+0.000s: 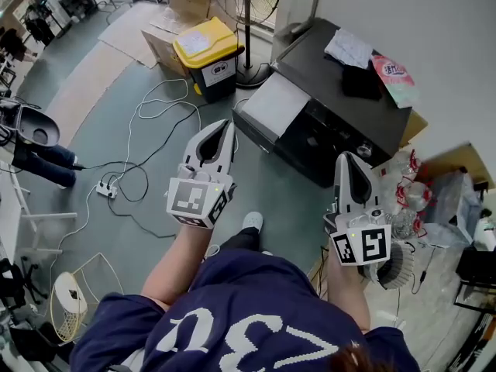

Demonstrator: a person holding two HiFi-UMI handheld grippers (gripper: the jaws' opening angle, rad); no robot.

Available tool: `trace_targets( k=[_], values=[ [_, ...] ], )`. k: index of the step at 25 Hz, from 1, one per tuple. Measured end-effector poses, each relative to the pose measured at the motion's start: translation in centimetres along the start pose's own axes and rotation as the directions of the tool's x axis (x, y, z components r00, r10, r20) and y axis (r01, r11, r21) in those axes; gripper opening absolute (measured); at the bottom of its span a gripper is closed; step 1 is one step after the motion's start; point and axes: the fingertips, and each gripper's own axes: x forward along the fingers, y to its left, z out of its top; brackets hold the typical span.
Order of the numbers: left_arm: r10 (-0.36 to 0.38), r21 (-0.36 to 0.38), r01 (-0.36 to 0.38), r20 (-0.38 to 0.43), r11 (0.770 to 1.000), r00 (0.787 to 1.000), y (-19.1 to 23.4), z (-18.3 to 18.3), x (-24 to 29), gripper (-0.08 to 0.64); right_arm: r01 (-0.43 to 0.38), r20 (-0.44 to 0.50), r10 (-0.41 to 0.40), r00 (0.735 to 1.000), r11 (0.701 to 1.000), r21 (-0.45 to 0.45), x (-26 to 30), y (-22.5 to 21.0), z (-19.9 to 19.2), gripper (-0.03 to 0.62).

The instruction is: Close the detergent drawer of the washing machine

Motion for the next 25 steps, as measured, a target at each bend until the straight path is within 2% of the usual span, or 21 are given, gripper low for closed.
trace_targets(
  k=[4,11,19,25],
  values=[
    [-0.021,-0.006,0.021,0.001,1.000,1.000,2.9,-0.3,4.2,0.020,0.039,0.001,-0.039,0.999,0.999,-0.004,3.9,-1.7,-0.6,0.015],
    [-0.064,-0.020,0.064,-0.006,0.998,0.998,5.4,-1.0,8.7,0.020,0.066,-0.011,-0.066,0.998,0.998,-0.002,8.2,-2.6,-1.6,0.015],
    [-0.042,-0.046,0.041,-0.038,0.998,0.998,7.5,-3.4,11.8,0.020,0.053,-0.049,-0.053,0.997,0.999,0.009,11.7,-4.2,-3.9,0.015],
    [-0.006,-0.034,0.004,-0.053,0.999,0.999,8.7,-4.2,14.6,0.020,0.007,-0.044,-0.006,0.999,1.000,0.021,15.3,-6.3,-5.0,0.015]
  ],
)
